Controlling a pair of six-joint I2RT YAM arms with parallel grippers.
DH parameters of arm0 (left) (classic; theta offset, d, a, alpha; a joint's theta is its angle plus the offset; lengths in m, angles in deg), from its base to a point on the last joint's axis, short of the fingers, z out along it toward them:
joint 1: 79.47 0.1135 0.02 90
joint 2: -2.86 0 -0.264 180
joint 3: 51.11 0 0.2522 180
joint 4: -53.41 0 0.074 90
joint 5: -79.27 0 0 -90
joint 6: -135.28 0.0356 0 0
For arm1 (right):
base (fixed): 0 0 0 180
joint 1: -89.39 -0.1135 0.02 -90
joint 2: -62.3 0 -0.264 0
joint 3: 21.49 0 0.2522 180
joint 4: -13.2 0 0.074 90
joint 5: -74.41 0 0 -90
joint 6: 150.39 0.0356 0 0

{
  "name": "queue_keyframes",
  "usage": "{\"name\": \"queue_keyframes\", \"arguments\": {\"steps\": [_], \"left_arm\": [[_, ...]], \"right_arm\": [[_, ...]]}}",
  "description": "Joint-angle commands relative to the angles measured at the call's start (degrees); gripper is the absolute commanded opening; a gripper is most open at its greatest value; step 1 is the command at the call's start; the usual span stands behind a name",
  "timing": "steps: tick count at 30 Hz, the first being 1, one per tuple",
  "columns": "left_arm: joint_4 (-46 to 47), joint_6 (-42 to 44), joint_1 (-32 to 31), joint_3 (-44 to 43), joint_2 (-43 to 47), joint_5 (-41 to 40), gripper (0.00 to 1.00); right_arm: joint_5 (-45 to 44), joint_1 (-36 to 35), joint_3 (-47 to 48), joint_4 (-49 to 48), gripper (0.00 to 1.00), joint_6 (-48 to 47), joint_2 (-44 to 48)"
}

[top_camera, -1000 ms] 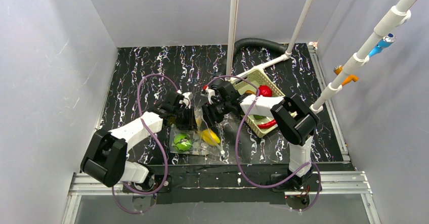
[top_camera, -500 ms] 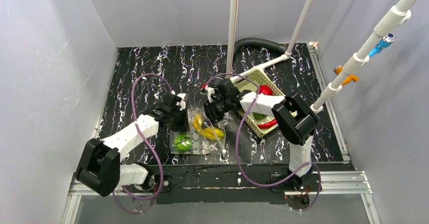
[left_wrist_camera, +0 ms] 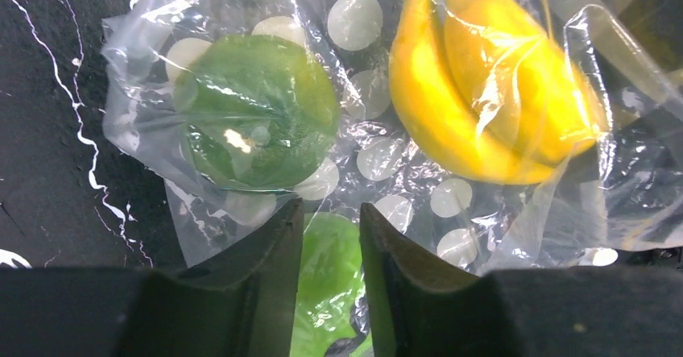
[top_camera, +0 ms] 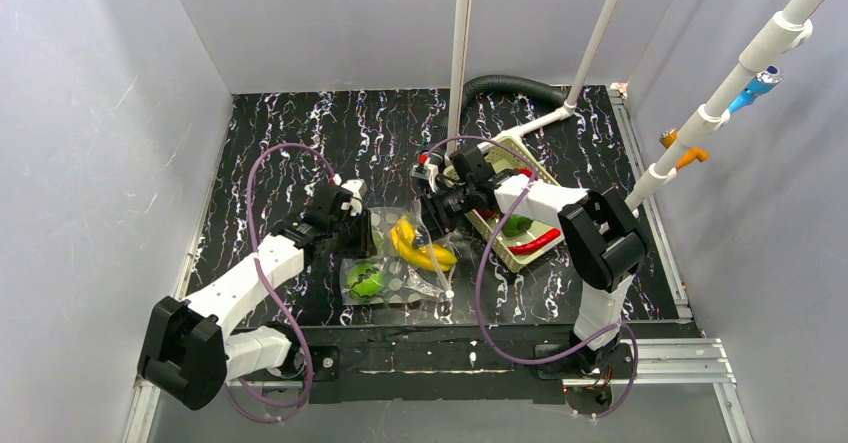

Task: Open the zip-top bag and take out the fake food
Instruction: Pick up the fake fruit from the zipper food storage bag.

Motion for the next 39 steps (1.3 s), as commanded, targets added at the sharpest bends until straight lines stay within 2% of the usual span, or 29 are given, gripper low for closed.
{"name": "queue_keyframes", "arguments": {"steps": [1,6,9,11,14,23,27,30,39], "left_arm": [[-0.9,0.5,0.3,0.1,3.6,0.6,0.35],[-2.0,1.1,0.4,-0.9,5.3,1.1,0.42],[-1.7,1.4,0.3,-0.5,5.5,1.7,0.43],[-0.5,1.2,0.4,0.2,5.4,3.5,0.44],[1.5,0.8,0.4,1.2,5.3,6.9,0.45],[2.1,2.1,0.4,0.5,6.4,10.8,0.48],[3.2,1.6,0.4,1.0,5.8,12.0,0.48],[2.8,1.5,0.3,1.2,6.4,11.1,0.48],[-0.3,4.0,0.4,-0.5,8.9,8.7,0.48]], "right_arm": [[2.3,0.5,2.4,5.5,0.02,-5.9,1.6],[5.6,1.9,2.4,8.6,0.02,-7.7,1.9],[13.8,3.3,1.9,7.3,0.02,-6.2,2.1],[15.8,3.6,0.9,3.8,0.02,-2.9,2.8],[17.5,3.9,-2.3,-5.8,0.01,7.9,3.4],[5.5,6.0,-6.9,-13.2,0.01,26.6,5.8],[4.5,7.1,-9.2,-19.4,0.01,35.0,4.5],[6.2,7.5,-7.5,-15.7,0.01,32.4,4.3],[3.7,10.2,-2.1,3.7,0.01,12.8,7.9]]}}
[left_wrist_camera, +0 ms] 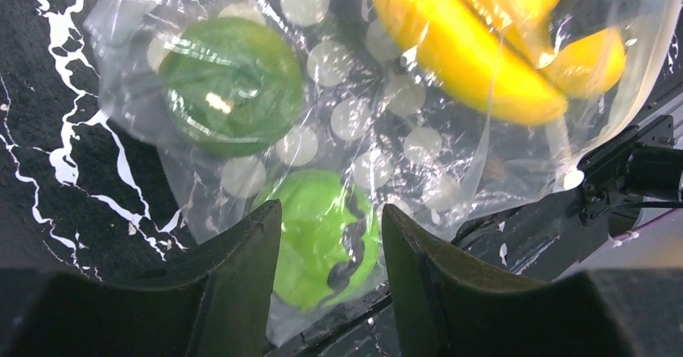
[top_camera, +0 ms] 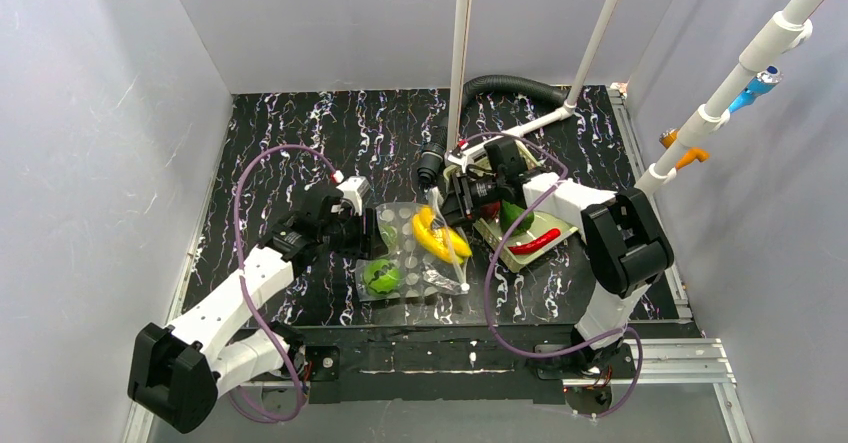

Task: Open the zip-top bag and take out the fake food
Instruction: Pick up the fake fruit from the zipper food storage bag.

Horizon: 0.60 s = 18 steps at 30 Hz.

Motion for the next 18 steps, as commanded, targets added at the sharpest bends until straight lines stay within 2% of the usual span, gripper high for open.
{"name": "queue_keyframes", "arguments": {"steps": [1,5,10,18], "left_arm": [[-2.8,2.6,0.3,-1.4,2.2,-0.5,0.48],[-3.3,3.3,0.3,-1.0,3.7,0.2,0.48],[-0.5,3.0,0.3,0.4,2.6,4.6,0.53],[0.1,3.0,0.3,0.2,2.0,5.5,0.57]], "right_arm": [[-0.3,1.1,4.4,10.3,0.01,-11.0,3.2],[0.4,1.1,6.7,18.0,0.01,-19.9,2.3],[0.8,1.2,10.3,30.6,0.01,-31.2,0.5],[0.8,3.1,11.6,39.3,0.01,-43.6,3.9]]}}
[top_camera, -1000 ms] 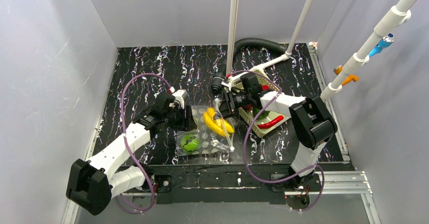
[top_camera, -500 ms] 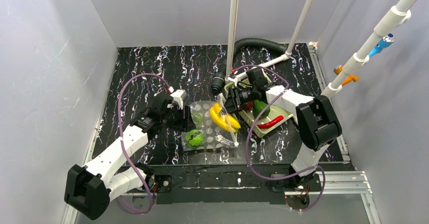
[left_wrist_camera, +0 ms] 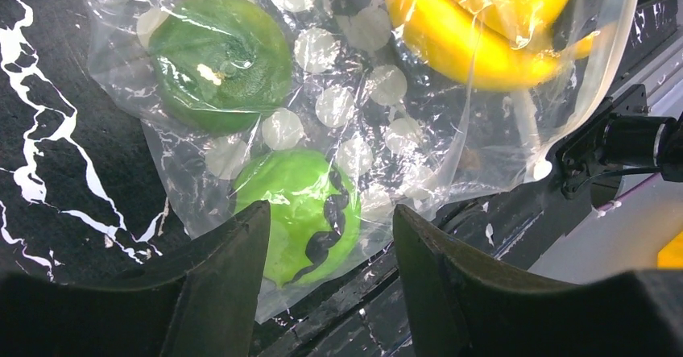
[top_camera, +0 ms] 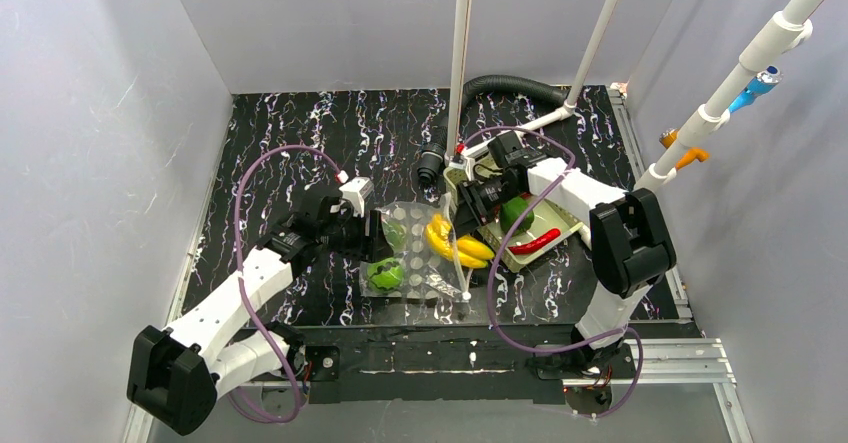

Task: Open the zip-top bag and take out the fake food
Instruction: Pick up the fake fruit from the zipper food storage bag.

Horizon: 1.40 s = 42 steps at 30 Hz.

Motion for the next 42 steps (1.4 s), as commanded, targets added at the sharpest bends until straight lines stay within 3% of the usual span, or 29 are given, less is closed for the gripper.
{"name": "queue_keyframes", "arguments": {"steps": [1,22,34,42], "left_arm": [[-0.3,1.0,0.3,0.2,1.4,0.8,0.57],[-4.6,4.4,0.3,-3.2,3.8,0.7,0.65],[-11.1,11.6,0.4,-7.8,5.1,-4.9,0.97],[-11.2,13.2,0.4,-7.0,6.5,-6.5,0.98]], "right_arm": [[1.0,1.6,2.6,8.5,0.01,-10.4,3.4],[-9.7,4.2,6.4,23.5,0.01,-31.3,9.4],[-12.5,7.2,4.3,24.1,0.01,-35.1,14.4],[-11.1,12.0,3.7,23.0,0.01,-34.7,16.5]]}}
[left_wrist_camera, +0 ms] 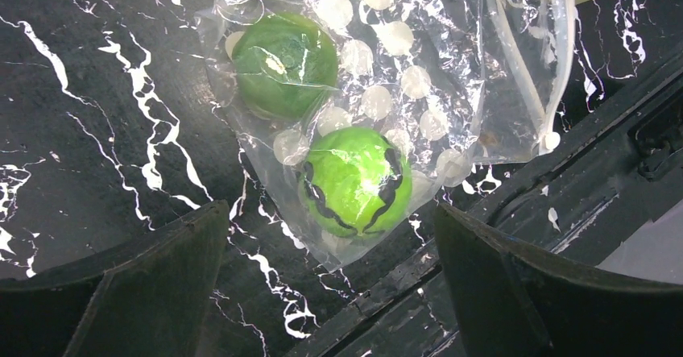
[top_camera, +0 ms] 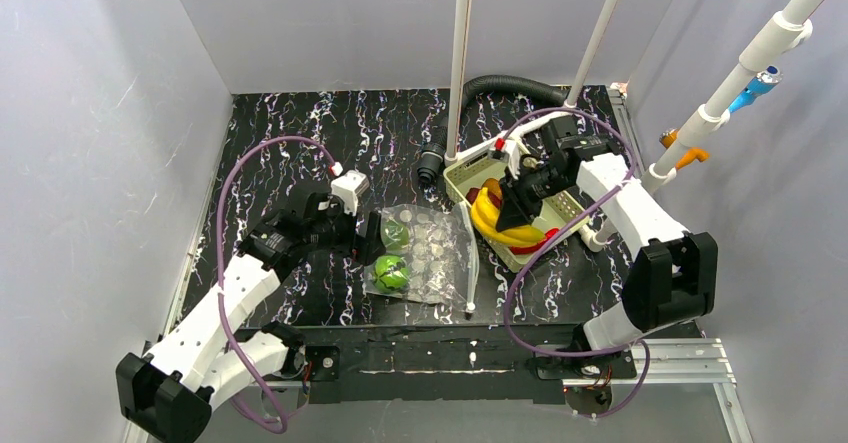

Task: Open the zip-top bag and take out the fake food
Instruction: Pick up the fake fruit from the zipper food storage bag, then place the fake fruit in the bin.

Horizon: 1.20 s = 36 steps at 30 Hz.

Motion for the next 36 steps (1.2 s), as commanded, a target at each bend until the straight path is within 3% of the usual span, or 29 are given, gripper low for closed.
{"name": "queue_keyframes", "arguments": {"steps": [1,8,15,27,36], "left_arm": [[-0.5,1.3,0.4,0.3,1.8,-0.6,0.98],[0.3,1.1,0.4,2.8,4.1,-1.2,0.98],[0.5,1.4,0.5,3.1,6.9,-4.7,0.98],[0.6,0.3,0.9,4.0,11.9,-11.8,0.98],[1.2,0.0,1.1,4.1,12.6,-11.6,0.98]], "right_arm": [[1.8,2.7,-0.2,-0.9,0.01,-0.7,3.2],[1.3,7.1,-3.4,-9.5,0.01,5.7,6.7],[-4.5,7.7,-4.0,-15.9,0.01,10.7,6.9],[-7.2,8.4,4.4,-17.4,0.02,15.2,-1.7],[-10.3,9.0,2.9,-21.1,0.15,17.6,-3.7]]}}
